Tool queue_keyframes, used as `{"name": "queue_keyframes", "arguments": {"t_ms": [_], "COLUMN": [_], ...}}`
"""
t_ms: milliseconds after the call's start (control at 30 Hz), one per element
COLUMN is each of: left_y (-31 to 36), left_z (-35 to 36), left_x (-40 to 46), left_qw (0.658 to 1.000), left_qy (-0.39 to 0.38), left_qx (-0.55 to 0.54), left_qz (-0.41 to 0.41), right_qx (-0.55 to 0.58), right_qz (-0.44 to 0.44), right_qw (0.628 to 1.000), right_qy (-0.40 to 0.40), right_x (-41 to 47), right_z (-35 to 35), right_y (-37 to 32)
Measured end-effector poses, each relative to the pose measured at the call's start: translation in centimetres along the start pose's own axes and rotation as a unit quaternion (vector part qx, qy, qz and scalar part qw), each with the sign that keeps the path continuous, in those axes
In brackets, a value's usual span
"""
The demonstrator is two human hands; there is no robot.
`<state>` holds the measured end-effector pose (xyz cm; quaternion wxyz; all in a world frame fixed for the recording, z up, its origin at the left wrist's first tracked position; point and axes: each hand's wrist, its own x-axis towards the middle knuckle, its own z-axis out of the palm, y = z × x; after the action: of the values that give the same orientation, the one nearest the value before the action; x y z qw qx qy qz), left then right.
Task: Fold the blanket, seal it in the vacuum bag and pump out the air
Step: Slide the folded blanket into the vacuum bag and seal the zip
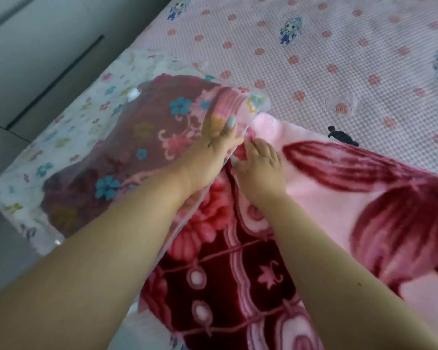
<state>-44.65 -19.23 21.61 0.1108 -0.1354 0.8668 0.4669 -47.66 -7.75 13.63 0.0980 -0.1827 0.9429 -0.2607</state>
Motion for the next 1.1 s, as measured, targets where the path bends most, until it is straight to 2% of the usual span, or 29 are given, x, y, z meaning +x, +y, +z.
{"name": "queue_keyframes", "arguments": {"t_ms": [100,233,333,433,567,700,767,833,933,1000,1100], "left_y": [-3.6,-8.4,-12.0,-15.3,-19.7,-24.4,-26.1,-27.1,-27.8,-28.3,-29.3], "left_z": [-0.4,-1.6,-1.8,-1.6,-0.5,1.8,3.4,4.9,6.4,6.9,7.3], "left_x": [-6.0,-12.2,-16.2,-19.4,-22.9,-24.9,-24.9,-24.4,-23.2,-22.4,-21.8], "left_qw": [0.998,0.979,0.959,0.939,0.901,0.833,0.797,0.777,0.759,0.762,0.785], "left_qy": [0.051,0.181,0.228,0.27,0.31,0.383,0.375,0.323,0.264,0.258,0.266], "left_qx": [-0.036,-0.094,-0.159,-0.198,-0.271,-0.305,-0.337,-0.377,-0.443,-0.456,-0.448], "left_qz": [0.011,-0.022,-0.048,-0.078,-0.139,-0.257,-0.333,-0.386,-0.398,-0.38,-0.336], "right_qx": [0.035,0.042,-0.018,-0.077,-0.156,-0.253,-0.294,-0.348,-0.393,-0.415,-0.418], "right_qz": [-0.04,-0.101,-0.122,-0.129,-0.129,-0.08,-0.074,-0.078,-0.09,-0.091,-0.114], "right_qw": [0.999,0.993,0.991,0.988,0.979,0.964,0.951,0.934,0.915,0.905,0.901], "right_qy": [-0.004,-0.042,-0.049,-0.02,0.02,-0.037,-0.056,-0.035,0.006,0.005,0.0], "right_x": [-5.7,-13.5,-17.9,-21.3,-24.3,-24.2,-23.4,-22.5,-21.1,-20.2,-18.9], "right_z": [2.6,6.4,8.7,10.6,13.3,15.5,16.8,17.5,18.3,18.8,18.8], "right_y": [-2.7,-6.3,-8.1,-9.4,-9.5,-8.5,-8.0,-7.9,-8.1,-8.2,-8.6]}}
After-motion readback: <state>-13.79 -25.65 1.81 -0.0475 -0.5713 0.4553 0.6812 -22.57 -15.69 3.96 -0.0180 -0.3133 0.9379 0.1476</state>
